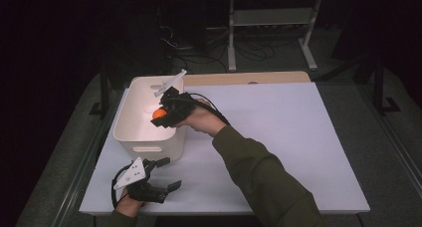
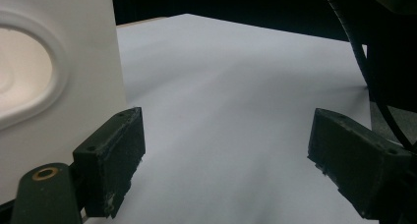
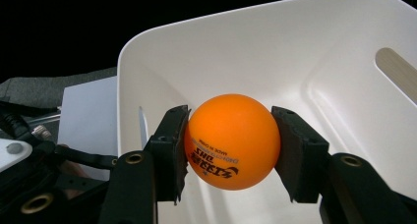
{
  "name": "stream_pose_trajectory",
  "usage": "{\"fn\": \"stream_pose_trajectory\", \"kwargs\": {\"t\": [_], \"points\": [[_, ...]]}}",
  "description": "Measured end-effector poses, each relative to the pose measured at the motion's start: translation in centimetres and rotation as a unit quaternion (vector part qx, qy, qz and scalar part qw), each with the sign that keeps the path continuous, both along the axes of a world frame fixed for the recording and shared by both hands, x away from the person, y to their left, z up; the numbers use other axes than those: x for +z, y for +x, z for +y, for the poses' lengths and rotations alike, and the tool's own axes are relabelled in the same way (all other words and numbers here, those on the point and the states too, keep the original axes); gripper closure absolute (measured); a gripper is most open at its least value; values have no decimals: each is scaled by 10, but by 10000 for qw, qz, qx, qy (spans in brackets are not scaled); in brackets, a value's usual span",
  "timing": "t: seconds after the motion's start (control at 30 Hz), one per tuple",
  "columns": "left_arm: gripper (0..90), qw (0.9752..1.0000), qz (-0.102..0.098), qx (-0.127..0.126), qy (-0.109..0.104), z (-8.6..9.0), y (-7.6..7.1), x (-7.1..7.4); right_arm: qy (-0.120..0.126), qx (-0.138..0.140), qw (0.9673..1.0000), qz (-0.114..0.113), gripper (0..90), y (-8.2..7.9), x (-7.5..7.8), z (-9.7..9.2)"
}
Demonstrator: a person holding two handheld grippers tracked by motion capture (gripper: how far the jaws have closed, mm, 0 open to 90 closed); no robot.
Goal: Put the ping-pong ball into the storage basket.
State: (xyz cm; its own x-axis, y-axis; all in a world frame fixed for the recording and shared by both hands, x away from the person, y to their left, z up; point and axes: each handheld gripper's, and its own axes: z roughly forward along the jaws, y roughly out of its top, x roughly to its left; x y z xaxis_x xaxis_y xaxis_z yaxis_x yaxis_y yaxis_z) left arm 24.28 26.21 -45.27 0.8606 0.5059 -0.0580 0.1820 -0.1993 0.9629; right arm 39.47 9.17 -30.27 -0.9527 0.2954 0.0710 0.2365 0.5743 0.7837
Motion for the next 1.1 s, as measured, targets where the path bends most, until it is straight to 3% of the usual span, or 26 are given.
{"fn": "stream_pose_trajectory", "kwargs": {"t": [0.57, 1.1], "points": [[140, 10000, -10, -7, 12, 0, 0, 0, -285, 167, 9994, 44, 497, 2, -9, 32], [140, 10000, -9, -7, 6, 0, 0, 0, -675, 270, 9972, 190, 492, 3, -22, 48]]}}
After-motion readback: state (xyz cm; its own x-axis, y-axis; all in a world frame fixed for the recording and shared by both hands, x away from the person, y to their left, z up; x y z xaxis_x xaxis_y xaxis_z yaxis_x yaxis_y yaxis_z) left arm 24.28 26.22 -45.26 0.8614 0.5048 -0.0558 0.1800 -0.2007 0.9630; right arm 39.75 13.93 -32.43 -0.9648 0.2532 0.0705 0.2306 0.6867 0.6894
